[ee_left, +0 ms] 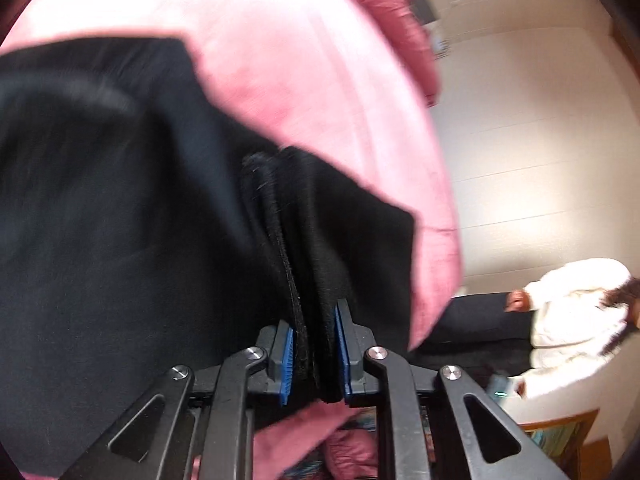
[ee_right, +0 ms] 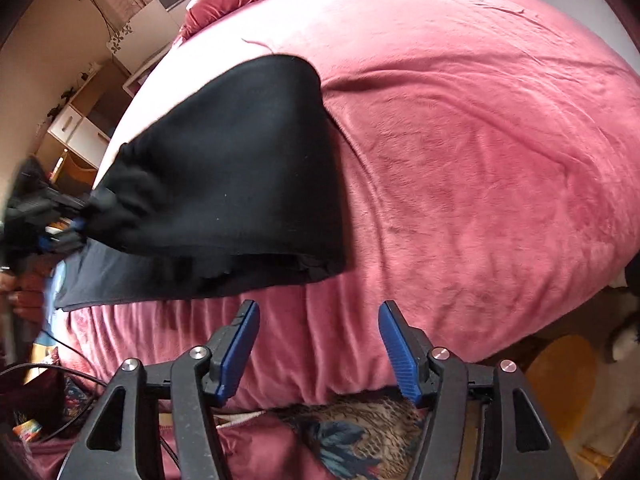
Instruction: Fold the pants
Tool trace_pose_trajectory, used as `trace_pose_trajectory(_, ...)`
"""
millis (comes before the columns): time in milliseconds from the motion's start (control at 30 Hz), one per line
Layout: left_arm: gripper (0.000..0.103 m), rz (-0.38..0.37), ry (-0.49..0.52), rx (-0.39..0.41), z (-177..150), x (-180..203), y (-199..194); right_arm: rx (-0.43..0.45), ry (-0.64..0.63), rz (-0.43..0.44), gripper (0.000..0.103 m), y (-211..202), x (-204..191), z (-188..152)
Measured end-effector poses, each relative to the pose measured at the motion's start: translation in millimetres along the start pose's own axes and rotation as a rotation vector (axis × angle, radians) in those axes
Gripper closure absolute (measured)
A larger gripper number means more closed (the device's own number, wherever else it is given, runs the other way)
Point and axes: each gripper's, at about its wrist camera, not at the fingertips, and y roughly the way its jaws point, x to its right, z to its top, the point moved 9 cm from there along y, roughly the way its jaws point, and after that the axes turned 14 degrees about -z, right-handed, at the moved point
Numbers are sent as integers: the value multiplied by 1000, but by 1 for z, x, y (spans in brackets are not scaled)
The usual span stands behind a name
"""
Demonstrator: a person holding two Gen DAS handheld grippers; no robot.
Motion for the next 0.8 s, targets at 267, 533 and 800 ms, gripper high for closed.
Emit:
trace_pose_trajectory(267,86,-135,127,52,5,82,-22,74,134,-40,33,4,-14,30)
trace_pose_trajectory(533,88,47,9,45,-36,0,-38,10,155,-169,38,32,12,21)
trace_pose_trajectory(800,88,103,-43,57,-54,-46,-37,-53,-7,-173,33,27,-15,13)
